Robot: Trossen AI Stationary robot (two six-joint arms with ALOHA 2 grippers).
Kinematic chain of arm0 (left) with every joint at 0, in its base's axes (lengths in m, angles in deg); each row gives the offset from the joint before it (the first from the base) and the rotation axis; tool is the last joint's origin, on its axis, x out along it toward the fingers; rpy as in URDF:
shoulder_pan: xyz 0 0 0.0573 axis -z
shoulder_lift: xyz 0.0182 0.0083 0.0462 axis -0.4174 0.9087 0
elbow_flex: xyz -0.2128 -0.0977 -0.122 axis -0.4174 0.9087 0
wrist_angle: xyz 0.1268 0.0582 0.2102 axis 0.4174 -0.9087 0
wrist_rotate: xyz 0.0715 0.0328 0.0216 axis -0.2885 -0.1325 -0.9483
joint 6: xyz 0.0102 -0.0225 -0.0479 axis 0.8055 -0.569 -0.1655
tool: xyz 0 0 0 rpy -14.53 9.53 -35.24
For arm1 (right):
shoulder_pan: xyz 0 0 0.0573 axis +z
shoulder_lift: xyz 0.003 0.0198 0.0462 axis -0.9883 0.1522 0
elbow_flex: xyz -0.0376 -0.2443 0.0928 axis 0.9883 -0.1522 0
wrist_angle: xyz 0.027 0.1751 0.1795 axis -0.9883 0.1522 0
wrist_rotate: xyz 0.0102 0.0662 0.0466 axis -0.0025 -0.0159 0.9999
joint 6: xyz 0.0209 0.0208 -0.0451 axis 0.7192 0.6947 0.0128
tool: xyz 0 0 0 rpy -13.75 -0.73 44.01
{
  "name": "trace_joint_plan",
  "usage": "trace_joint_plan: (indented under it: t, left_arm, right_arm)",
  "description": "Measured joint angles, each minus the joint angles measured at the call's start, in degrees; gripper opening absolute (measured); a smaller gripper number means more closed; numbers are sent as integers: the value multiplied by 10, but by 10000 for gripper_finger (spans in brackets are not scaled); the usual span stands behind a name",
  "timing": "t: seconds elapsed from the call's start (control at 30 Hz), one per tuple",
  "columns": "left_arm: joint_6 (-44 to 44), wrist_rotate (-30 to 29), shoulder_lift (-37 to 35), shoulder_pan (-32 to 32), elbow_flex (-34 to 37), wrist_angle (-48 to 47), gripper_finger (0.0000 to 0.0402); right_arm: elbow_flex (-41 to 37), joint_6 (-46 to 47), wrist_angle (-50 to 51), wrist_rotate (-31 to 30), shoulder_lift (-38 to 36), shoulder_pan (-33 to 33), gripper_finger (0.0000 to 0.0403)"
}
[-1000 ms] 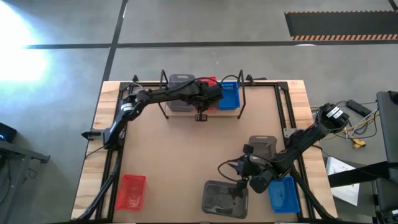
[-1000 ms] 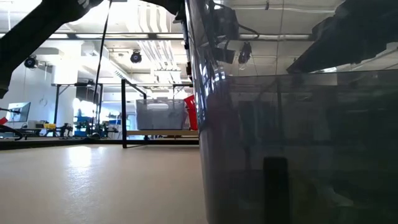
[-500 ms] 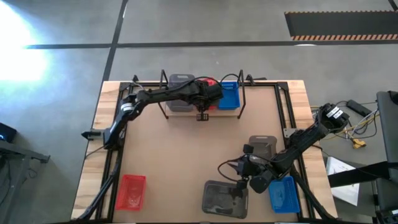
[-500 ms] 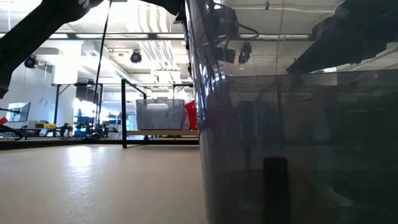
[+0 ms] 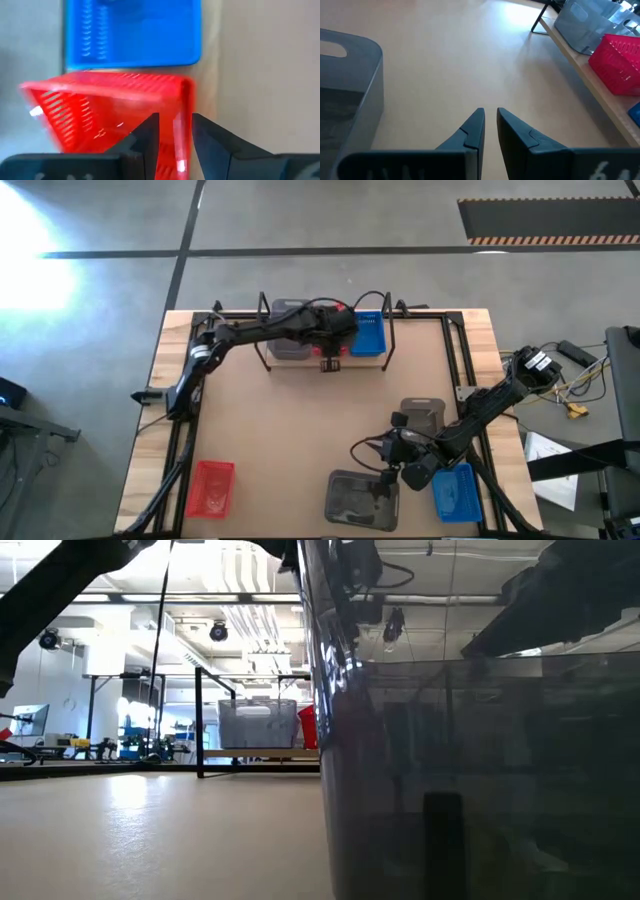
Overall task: Stack baskets on shelf by color
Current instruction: Stack the top red bin on the other red bin on the shelf
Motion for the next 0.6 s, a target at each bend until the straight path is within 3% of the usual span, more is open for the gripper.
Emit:
trace_joint_plan:
  t: [0.17, 0.4, 0.6]
  left_arm:
    - [13, 6, 6, -1, 7, 26, 88]
    - [30, 1, -3, 2, 7, 25, 9]
    - [33, -15, -9, 6, -5, 14, 3]
  right_arm:
    - [0, 4, -1, 0, 0, 0, 43]
    - [0, 9, 0, 0, 0, 0, 43]
    - [0, 9, 0, 0, 0, 0, 43]
